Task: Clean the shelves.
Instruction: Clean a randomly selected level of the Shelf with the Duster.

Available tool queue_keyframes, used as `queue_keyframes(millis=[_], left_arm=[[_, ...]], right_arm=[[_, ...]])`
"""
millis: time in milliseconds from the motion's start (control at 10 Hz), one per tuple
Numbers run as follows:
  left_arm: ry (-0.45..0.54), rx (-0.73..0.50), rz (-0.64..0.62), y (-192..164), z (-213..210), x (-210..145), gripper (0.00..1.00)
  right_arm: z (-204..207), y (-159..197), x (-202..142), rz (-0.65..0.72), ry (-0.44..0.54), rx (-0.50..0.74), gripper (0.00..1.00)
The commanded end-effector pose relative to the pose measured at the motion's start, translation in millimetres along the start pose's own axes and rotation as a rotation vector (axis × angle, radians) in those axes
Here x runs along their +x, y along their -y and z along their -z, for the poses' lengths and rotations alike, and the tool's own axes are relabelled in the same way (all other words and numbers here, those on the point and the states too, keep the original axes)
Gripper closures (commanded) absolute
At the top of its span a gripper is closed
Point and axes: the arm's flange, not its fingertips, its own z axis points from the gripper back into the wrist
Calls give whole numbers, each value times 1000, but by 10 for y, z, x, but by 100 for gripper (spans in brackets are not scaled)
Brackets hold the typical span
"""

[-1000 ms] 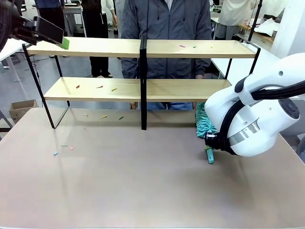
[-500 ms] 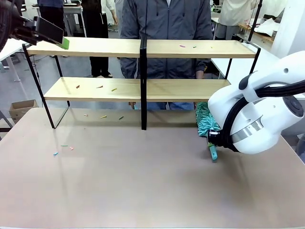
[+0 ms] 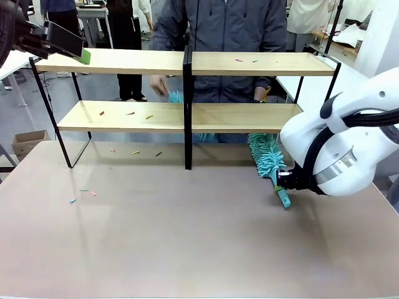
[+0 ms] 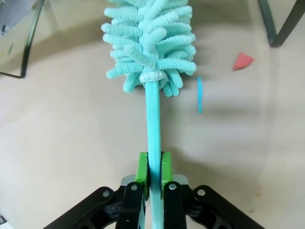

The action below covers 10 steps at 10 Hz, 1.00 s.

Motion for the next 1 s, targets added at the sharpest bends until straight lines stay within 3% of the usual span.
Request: queue_keyframes(millis=[0, 400, 900], left_arm=[[6, -4, -3, -14, 4, 4, 0], [6, -4, -3, -14, 4, 4, 0], [6, -4, -3, -14, 4, 4, 0]], right_arm=[[-1503, -6, -86, -11, -42, -41, 87], [-1968, 107, 159, -112, -164, -6, 87], [-1969, 152, 97, -91, -232, 32, 87]])
